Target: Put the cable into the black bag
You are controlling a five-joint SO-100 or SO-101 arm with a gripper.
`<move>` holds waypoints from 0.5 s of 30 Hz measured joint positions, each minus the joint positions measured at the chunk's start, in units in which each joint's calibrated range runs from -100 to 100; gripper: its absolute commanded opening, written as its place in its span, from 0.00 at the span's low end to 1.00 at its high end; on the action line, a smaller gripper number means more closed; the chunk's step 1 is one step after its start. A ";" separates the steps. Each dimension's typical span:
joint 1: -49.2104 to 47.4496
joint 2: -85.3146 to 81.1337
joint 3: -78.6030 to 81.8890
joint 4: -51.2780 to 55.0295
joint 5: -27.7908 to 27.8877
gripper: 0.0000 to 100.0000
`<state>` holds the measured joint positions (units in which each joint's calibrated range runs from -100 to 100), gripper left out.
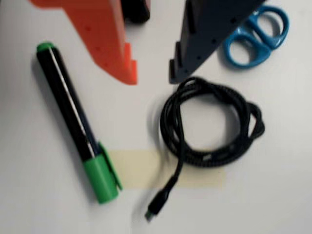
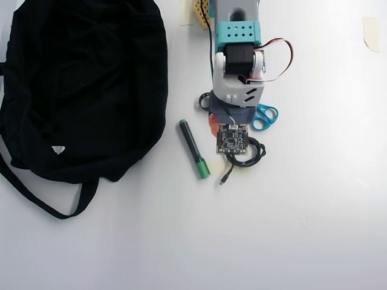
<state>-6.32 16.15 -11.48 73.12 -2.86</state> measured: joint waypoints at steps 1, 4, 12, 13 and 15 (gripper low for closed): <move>0.15 1.49 -1.81 0.43 0.00 0.14; 0.29 6.48 -7.63 2.66 -0.29 0.18; -2.94 12.20 -17.06 11.25 -1.12 0.20; -3.45 12.20 -17.06 11.68 -1.47 0.20; -4.48 12.20 -17.06 11.94 -2.05 0.20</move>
<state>-10.80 28.35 -28.54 85.06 -4.91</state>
